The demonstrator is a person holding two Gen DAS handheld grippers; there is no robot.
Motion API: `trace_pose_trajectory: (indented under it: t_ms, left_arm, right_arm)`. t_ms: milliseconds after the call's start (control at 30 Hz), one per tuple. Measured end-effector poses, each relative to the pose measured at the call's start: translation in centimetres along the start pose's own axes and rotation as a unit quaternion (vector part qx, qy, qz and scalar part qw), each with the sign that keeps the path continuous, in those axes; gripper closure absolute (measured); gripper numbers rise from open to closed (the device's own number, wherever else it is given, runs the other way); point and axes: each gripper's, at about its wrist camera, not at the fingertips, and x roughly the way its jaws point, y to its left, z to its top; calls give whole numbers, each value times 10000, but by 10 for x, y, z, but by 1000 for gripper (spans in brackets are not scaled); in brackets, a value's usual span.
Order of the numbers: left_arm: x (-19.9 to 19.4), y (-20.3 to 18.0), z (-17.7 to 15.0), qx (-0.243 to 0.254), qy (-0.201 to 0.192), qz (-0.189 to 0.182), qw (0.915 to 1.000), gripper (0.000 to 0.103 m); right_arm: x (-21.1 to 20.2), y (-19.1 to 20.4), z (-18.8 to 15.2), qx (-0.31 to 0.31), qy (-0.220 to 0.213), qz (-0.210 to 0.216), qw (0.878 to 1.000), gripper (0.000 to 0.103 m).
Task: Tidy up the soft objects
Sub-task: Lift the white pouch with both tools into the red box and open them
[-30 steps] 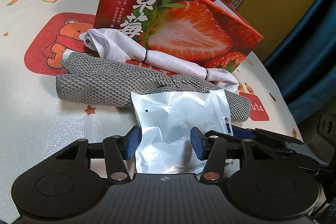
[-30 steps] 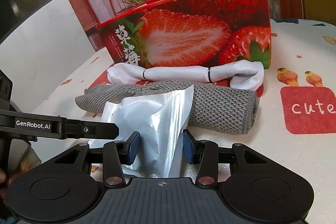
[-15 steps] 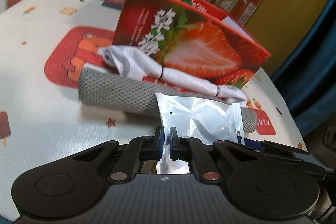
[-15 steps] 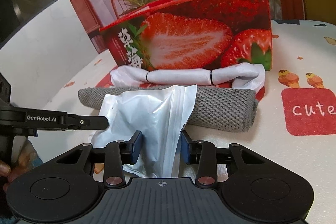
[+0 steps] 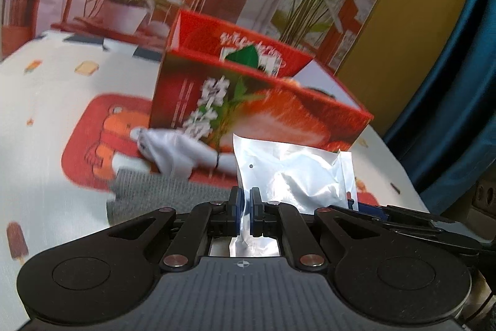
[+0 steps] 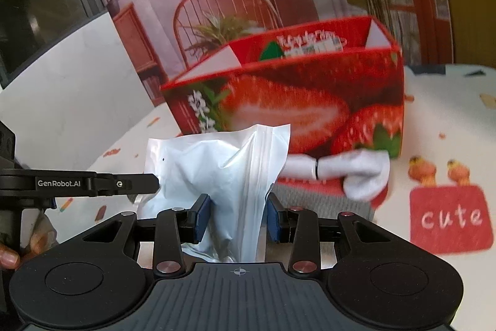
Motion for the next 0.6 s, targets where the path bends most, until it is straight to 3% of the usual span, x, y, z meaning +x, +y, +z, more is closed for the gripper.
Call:
trace_pose_trajectory:
  t_ms: [600]
  left_arm:
    - [-9,-23,81,323,-705,-189,9968,97]
  right_arm:
    - [-10,4,91,-455,-568,10,9973,68]
